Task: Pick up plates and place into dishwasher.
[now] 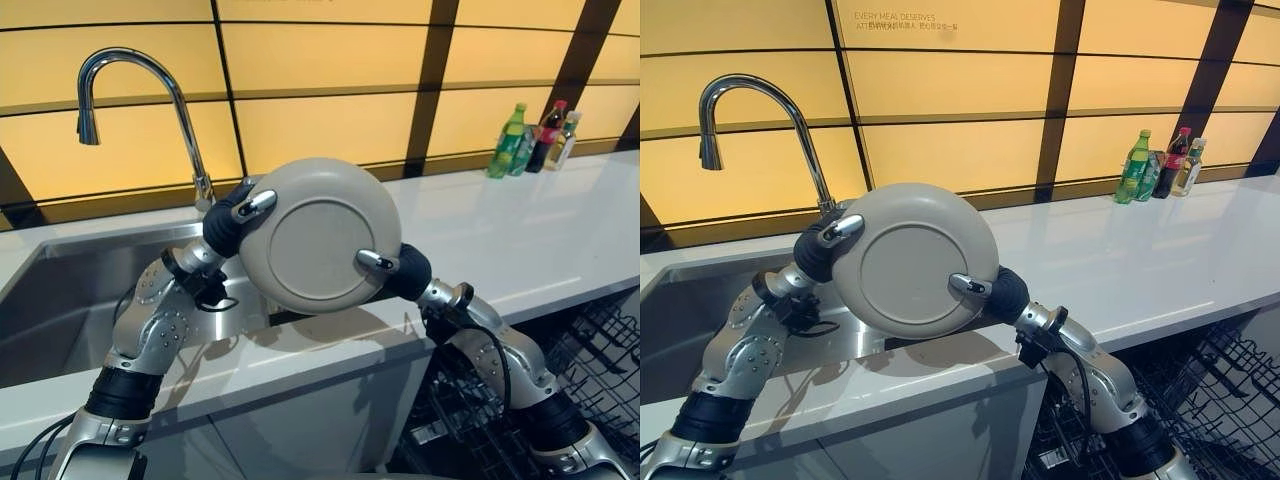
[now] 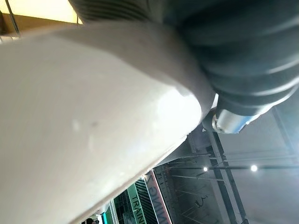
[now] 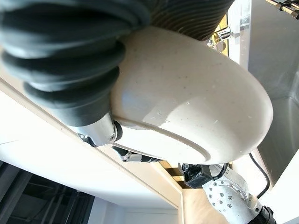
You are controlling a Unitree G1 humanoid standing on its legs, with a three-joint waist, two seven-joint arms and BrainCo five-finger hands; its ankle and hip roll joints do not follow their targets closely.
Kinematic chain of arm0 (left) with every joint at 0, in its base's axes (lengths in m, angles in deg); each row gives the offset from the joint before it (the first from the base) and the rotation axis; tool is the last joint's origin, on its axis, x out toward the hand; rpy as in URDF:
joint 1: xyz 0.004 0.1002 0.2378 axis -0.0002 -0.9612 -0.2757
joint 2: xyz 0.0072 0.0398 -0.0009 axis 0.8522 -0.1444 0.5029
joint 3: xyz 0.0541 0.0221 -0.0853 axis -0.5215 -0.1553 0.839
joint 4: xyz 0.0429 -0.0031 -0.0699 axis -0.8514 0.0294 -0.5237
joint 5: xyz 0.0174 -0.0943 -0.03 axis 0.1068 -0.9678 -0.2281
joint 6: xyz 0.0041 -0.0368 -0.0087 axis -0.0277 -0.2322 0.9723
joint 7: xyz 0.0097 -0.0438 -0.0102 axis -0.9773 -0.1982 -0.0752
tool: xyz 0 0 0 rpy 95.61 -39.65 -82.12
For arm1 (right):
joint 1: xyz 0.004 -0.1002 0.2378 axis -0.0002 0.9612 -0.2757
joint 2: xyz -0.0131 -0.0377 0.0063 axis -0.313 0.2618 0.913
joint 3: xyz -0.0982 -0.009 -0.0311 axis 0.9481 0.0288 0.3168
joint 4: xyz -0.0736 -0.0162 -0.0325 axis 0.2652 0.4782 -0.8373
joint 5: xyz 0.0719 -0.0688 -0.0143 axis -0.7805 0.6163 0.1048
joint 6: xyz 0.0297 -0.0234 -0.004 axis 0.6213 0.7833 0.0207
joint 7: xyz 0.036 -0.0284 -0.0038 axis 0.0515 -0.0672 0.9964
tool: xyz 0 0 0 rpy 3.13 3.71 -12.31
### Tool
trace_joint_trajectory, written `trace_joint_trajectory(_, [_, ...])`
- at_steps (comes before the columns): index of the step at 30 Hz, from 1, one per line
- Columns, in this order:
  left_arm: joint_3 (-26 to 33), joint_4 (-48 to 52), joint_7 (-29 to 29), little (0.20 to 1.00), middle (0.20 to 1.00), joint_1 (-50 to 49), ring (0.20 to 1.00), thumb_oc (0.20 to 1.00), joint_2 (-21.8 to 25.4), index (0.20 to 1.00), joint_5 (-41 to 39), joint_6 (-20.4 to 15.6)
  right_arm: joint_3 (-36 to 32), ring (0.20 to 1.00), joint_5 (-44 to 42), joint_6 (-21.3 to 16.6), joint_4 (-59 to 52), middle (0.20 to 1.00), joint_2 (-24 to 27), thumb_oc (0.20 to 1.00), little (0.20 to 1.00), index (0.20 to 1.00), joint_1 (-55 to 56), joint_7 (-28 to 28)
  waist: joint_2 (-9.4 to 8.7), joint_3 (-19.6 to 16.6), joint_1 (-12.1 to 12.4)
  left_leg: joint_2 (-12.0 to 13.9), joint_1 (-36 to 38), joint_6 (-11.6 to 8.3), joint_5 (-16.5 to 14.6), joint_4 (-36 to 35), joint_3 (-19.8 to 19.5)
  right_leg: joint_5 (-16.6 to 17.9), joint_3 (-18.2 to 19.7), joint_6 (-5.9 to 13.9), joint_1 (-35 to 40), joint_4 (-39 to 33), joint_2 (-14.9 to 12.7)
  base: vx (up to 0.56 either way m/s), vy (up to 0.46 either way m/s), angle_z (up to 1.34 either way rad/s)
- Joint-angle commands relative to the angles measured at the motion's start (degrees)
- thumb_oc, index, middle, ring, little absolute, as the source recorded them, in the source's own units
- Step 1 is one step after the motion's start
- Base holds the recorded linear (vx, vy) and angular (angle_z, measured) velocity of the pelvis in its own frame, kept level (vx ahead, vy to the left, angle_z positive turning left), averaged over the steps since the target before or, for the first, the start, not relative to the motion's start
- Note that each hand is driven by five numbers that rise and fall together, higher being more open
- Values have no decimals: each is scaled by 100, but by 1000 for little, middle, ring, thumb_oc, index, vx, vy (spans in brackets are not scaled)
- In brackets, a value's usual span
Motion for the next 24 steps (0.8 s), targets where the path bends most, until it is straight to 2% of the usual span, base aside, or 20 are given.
trace_joint_trajectory(1, [-430,-160,551,1000,1000,583,1000,1000,121,1000,258,-238,-206,200,88,-187,-308,200,-66,200,200,200,-658,-118,-86,-135,-137,-489,-542,478,225,8,-102,-599,-422,-221,426,91,207,0,0,0])
trace_joint_trajectory(3, [-177,-230,1221,1000,1000,503,1000,1000,186,1000,182,-463,-455,200,165,-312,-313,200,77,200,200,200,-603,-358,-90,-145,-153,-476,-547,480,224,8,-83,-611,-427,-223,427,95,214,0,0,0])
trace_joint_trajectory(8, [376,-268,2055,1000,1000,296,1000,1000,93,1000,359,-986,-1082,200,549,-634,-198,200,261,200,200,200,-637,-747,-108,-137,-184,-447,-565,467,224,8,-72,-631,-434,-237,405,127,227,0,0,0])
trace_joint_trajectory(10, [562,-256,2367,1000,1000,233,1000,1000,81,1000,431,-1093,-1344,200,656,-734,-167,200,376,200,200,200,-658,-938,-121,-137,-203,-446,-573,462,223,8,-71,-640,-420,-245,399,128,239,0,0,0])
trace_joint_trajectory(14, [887,-258,2620,1000,1000,96,1000,1000,91,1000,415,-1230,-1817,200,822,-927,-111,200,595,200,200,200,-573,-1148,-136,-126,-268,-428,-581,455,212,8,-44,-647,-355,-254,381,121,254,0,0,0])
trace_joint_trajectory(18, [1206,-234,2646,1000,1000,-137,1000,1000,76,1000,341,-1410,-2333,200,1042,-1183,-89,200,742,200,200,200,-224,-1292,-147,-108,-354,-402,-594,447,207,8,18,-634,-284,-253,364,96,265,-4,1,-5])
trace_joint_trajectory(24, [1471,-184,2673,1000,1000,-397,1000,1000,137,1000,434,-1475,-2978,200,1409,-1438,31,200,979,200,200,200,286,-1567,-172,-81,-477,-364,-611,431,208,8,148,-590,-169,-244,312,71,287,4,-10,-9])
